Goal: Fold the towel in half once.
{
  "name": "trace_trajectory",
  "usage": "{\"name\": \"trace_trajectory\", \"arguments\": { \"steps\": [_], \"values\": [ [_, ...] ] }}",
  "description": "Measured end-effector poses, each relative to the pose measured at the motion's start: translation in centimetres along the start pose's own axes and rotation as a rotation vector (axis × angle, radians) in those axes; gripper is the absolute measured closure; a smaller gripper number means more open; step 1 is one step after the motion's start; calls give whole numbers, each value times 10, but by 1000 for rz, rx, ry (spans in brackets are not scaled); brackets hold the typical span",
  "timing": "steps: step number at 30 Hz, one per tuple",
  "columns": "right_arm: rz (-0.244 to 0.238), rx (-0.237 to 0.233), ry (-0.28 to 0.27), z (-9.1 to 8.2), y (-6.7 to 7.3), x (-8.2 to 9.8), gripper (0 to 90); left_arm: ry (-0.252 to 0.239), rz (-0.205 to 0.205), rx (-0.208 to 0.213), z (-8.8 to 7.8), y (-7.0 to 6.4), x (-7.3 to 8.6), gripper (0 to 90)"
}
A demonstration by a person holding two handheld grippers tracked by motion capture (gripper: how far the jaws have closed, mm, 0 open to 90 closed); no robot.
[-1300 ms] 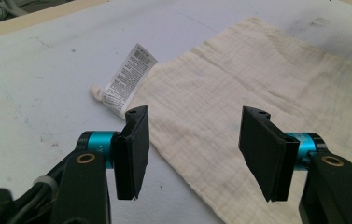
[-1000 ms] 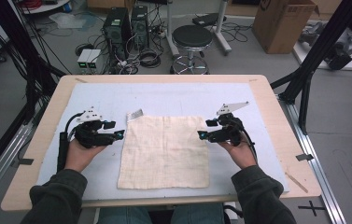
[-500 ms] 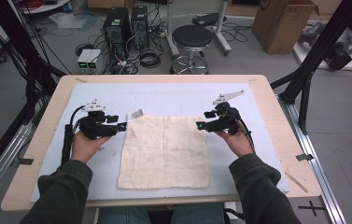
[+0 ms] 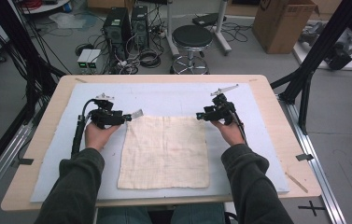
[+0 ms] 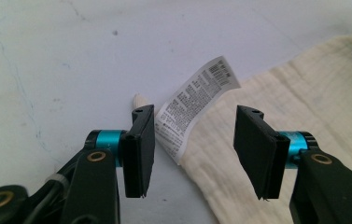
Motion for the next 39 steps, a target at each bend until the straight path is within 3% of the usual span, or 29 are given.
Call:
{"name": "trace_trajectory", "arguments": {
  "steps": [2, 6, 10, 13, 16, 18, 21, 23, 27, 39],
  "values": [
    [12, 15, 8, 5, -6, 1, 463, 4, -32, -6, 5, 1, 2, 447],
    [41, 37, 23, 12, -15, 4, 493, 19, -38, -10, 12, 4, 6, 462],
    [75, 52, 46, 21, -20, 8, 510, 29, -87, 2, 22, 5, 11, 493],
    [83, 62, 70, 28, -22, 12, 550, 44, -82, -16, 26, 5, 13, 496],
    [85, 89, 73, 31, -23, 13, 626, 40, -79, -16, 28, 4, 12, 564],
    [90, 80, 73, 32, -21, 13, 681, 42, -71, -26, 29, 2, 12, 610],
    [83, 77, 77, 34, -18, 13, 791, 34, -92, 18, 30, -1, 11, 725],
    [75, 64, 87, 35, -15, 14, 832, 30, -69, 31, 30, -4, 11, 797],
    [63, 43, 79, 31, -12, 12, 836, 4, -34, 40, 24, -6, 6, 855],
    [18, -18, 8, 3, -2, 2, 836, -59, 23, 40, -2, -12, -8, 868]
  ]
}}
Point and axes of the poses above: each handheld gripper's, and its own axes: z roughly forward along the jaws, x roughly out of its underside, y roughly to its left, the point moved 7 cm from there along z, roughly forward along the jaws, and after that the axes turned 15 degrees about z, right-handed, at the moved point
